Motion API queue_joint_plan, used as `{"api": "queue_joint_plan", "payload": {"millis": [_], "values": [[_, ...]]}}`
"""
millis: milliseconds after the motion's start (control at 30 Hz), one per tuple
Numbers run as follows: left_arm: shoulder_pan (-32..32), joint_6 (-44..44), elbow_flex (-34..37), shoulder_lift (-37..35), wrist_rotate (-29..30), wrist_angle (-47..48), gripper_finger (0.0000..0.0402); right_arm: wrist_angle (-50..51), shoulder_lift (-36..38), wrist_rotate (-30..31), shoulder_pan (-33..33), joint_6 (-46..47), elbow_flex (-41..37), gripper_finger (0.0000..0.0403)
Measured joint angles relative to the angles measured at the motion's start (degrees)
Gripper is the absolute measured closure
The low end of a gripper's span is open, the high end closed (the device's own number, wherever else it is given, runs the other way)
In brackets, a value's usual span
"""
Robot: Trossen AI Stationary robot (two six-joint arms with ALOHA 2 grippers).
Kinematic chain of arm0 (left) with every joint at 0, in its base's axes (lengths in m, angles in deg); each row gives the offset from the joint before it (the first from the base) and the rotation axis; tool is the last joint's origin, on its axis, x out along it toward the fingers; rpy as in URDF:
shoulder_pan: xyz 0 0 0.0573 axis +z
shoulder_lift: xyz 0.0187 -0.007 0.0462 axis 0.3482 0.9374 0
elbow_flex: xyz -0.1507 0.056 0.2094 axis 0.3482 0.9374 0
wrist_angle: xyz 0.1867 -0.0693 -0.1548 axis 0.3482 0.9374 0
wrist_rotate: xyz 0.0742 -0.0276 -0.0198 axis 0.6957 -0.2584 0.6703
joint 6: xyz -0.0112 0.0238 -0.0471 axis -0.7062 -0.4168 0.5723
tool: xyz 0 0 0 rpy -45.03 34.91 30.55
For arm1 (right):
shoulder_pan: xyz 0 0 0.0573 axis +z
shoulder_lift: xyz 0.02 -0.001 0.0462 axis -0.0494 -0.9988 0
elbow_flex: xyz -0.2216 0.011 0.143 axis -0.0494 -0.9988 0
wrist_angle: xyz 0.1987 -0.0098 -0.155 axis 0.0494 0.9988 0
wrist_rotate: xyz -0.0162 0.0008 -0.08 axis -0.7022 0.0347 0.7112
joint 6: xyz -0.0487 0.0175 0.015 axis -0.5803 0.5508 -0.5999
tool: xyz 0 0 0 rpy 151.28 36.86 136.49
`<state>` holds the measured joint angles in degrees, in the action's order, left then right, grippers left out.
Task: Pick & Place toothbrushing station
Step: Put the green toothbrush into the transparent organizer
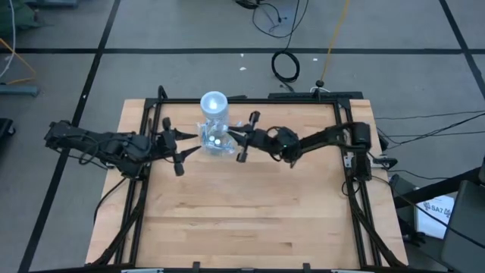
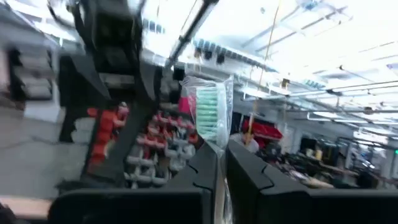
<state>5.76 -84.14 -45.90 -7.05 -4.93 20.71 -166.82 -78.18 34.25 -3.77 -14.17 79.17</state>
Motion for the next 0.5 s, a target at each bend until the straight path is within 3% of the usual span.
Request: {"api": "queue_joint_plan", "payload": {"millis": [100, 233, 500], "values": [[-0.1, 0.0, 0.0, 0.5, 0.0, 0.2, 0.0222, 0.1, -3.2, 1.1, -0.3, -2.3, 2.5, 0.0395], [-0.1, 0.1, 0.0, 0.4, 0.0, 1.6, 0.0222, 0.2, -6.0, 7.6, -0.1, -5.7, 3.3, 0.0392], [-0.1, 0.4, 0.0, 0.4, 0.0, 3.0, 0.0222, 11.1, -7.1, 9.3, -0.9, -3.3, 3.3, 0.0386]]}}
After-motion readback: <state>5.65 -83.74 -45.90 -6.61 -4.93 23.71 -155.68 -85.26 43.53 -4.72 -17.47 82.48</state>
